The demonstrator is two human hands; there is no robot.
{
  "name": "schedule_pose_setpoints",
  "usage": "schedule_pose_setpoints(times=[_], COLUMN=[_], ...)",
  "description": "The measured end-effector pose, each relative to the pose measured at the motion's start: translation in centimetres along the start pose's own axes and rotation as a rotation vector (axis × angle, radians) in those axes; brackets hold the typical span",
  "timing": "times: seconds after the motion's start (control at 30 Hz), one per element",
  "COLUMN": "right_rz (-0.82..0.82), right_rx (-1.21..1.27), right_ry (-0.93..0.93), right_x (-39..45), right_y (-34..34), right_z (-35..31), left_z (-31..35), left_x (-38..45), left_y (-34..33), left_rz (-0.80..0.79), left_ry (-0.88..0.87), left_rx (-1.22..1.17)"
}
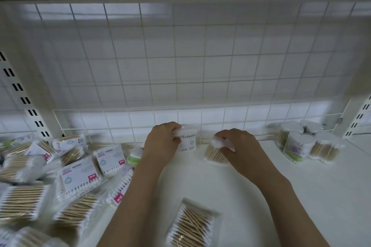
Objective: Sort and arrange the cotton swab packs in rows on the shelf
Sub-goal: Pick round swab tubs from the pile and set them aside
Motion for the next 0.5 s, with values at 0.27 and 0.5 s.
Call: schedule_pose_setpoints(times=[0.27, 0.5], right_rz=[-0.046, -0.082], right_rx=[-0.018, -0.031], right_ry=[0.028, 0.075], right_x=[1.0, 2.7], right_y=[-1.0, -2.2], right_z=[0.5, -0.5], left_z=[-0.7, -2.0], left_x=[1.7, 1.8], left_y=[-0.8, -0.4], left_rz=[-0.123, -0.193], left_ry=[0.050, 0.107], left_rx=[0.059, 0.112])
Point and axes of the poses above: each hand's wrist, its own x-axis towards the middle knuckle, its own y-axis out of the back of the hand, z = x × y, the point moved 2 cm from there along x, towards the middle knuckle, and after that the axes turned 9 degrees about -z, right-handed, at the moved point
